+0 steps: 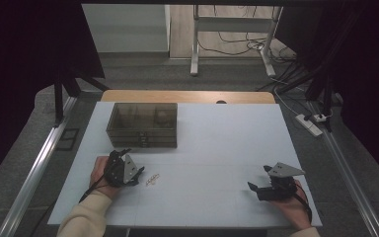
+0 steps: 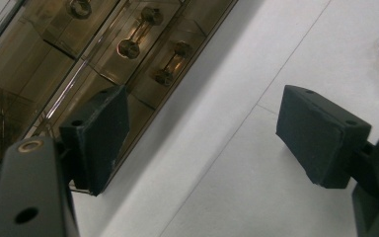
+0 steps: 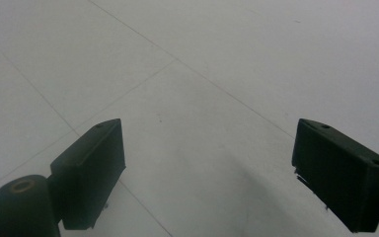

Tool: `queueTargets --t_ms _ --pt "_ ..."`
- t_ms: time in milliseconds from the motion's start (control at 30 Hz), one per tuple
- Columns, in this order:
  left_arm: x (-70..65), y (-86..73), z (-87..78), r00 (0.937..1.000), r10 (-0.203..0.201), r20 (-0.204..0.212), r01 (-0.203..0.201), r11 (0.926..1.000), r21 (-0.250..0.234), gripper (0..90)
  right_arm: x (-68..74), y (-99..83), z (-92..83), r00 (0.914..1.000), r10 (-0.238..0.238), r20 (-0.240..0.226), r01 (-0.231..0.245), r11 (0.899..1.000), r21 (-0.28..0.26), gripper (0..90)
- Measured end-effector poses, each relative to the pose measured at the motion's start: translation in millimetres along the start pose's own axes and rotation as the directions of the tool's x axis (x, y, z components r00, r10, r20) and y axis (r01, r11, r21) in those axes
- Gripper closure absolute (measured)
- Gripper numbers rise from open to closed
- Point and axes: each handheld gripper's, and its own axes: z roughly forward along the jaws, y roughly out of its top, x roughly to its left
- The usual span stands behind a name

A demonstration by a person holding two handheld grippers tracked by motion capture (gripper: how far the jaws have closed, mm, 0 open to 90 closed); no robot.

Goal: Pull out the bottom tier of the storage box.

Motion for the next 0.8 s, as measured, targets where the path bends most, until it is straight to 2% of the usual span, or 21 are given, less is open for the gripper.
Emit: queueTargets --t_ms 800 --pt "1.9 2.7 10.3 0.9989 0.036 -0.031 -0.035 0.9992 0.019 25.9 -0.7 0.0 -0.4 1.0000 0.001 0.002 -0.001 1.000 -0.004 13.0"
